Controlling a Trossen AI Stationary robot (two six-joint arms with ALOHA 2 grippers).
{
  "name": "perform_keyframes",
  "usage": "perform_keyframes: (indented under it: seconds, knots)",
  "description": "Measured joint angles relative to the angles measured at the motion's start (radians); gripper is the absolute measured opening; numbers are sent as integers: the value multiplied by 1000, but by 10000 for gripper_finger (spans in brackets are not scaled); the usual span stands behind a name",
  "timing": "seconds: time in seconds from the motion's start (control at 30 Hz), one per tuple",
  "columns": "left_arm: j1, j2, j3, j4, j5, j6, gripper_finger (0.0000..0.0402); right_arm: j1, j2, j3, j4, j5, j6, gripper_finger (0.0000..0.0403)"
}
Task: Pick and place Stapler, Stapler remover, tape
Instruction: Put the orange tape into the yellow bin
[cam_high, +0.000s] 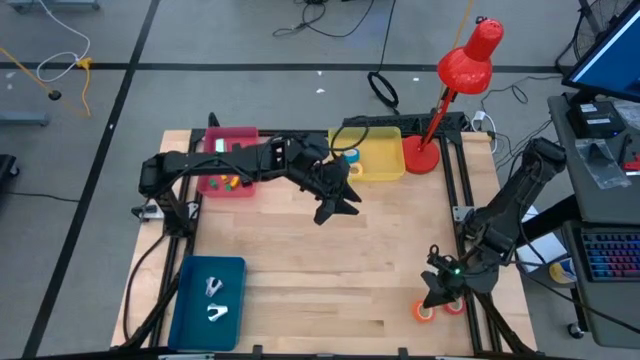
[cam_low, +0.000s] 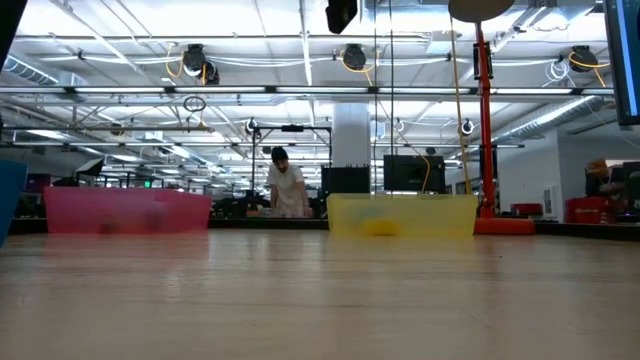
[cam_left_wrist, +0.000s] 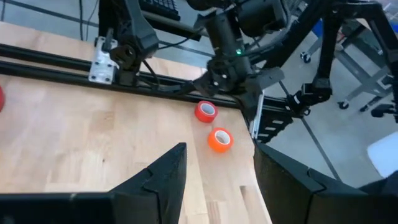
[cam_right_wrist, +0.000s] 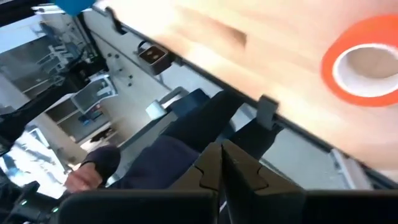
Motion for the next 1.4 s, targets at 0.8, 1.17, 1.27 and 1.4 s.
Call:
perform_keyframes:
  seconds: [0.8, 1.17, 1.27, 1.4]
  knots:
    - [-37, 0, 0, -9, -8, 124, 186, -6, 334, 383, -651, -238, -36, 0]
    - [-93, 0, -124, 131, -104, 137, 186, -8, 340, 337, -616, -234, -143, 0]
    - [-105, 0, -208, 231, -104, 83, 186, -8, 340, 291, -550, -234, -143, 0]
    - [-116, -48, -319, 335, -104, 29, 186, -8, 340, 210, -382, -235, -146, 1]
